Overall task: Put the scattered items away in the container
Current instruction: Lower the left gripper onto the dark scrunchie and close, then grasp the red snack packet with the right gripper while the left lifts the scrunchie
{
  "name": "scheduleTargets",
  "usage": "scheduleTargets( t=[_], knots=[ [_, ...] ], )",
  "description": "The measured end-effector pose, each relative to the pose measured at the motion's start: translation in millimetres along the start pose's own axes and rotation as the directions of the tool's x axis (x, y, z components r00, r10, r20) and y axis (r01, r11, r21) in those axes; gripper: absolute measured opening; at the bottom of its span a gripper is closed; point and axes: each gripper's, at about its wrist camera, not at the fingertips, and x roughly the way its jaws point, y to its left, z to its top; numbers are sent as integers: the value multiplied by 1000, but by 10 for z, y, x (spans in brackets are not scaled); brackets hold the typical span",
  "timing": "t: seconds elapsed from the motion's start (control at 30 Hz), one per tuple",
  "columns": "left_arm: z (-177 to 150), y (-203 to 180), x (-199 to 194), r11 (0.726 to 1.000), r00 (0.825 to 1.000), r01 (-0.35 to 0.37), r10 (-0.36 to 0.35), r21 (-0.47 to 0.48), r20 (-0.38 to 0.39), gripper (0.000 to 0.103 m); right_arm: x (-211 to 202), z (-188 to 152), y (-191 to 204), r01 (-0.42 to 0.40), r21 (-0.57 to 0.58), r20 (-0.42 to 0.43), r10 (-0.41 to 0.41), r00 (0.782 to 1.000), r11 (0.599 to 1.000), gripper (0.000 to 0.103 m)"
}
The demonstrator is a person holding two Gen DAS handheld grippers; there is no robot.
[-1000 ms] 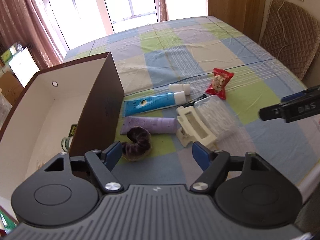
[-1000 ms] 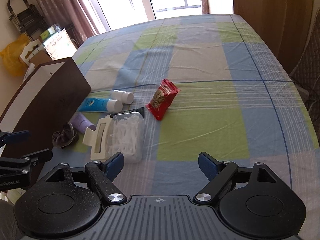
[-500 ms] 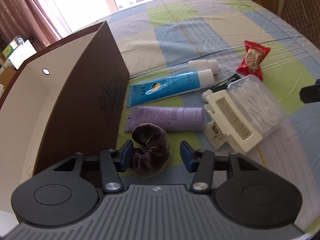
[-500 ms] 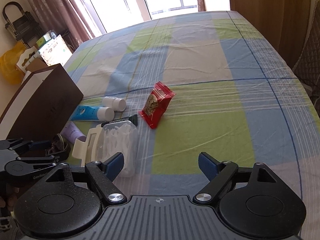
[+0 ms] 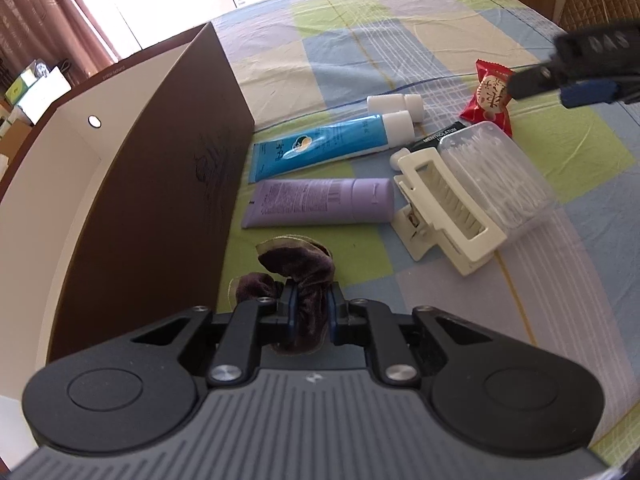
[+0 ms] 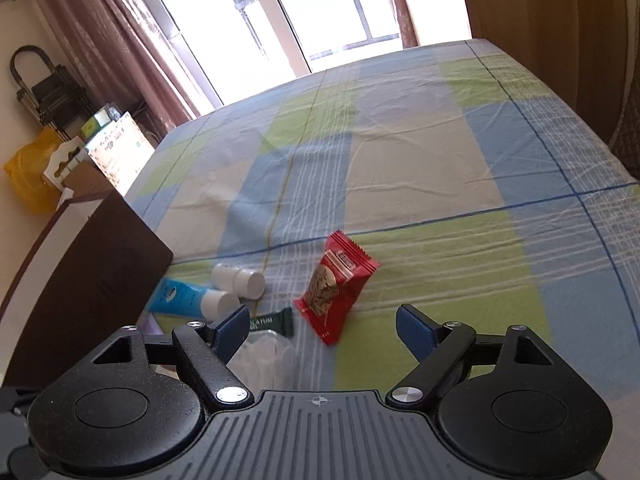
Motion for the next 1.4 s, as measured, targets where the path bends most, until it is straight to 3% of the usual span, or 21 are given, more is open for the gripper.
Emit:
scheduleTargets(
  t=[0.17, 0.2, 0.27, 0.37, 0.4, 0.43, 0.93, 1.4],
  knots=[
    [-10, 20, 25, 1000, 1000, 3, -4, -28, -6, 11, 242, 124, -27, 7, 57, -11, -7, 1000, 998, 85],
    [-9, 24, 30, 999, 1000, 5, -5, -34, -6, 11, 289, 136, -20, 13, 52, -24, -12, 1000, 999, 65],
    [-11, 31, 33, 999, 1000, 8, -8, -42, -4, 11, 372, 145, -6, 37, 33, -58, -35, 998, 999, 41],
    [-19, 31, 25, 999, 1000, 12, -12, -43, -2, 11, 360, 100, 7, 53, -6, -61, -53, 997, 999, 31],
    [-25, 32, 19, 999, 1000, 14, -14, -43, -2, 11, 324, 79, 11, 53, -17, -53, -54, 997, 998, 18],
    [-32, 33, 13, 999, 1000, 16, -16, -45, -2, 10, 281, 58, 12, 55, -22, -50, -56, 997, 998, 15],
    [-106, 92, -499, 993, 995, 81, -75, -83, 73, 8, -825, -337, 160, -51, 4, 10, 51, 999, 999, 11],
    [-83, 363, -1304, 989, 977, 73, -46, -129, 207, 8, -1278, -476, 733, -183, -77, -11, 183, 983, 980, 11]
  ],
)
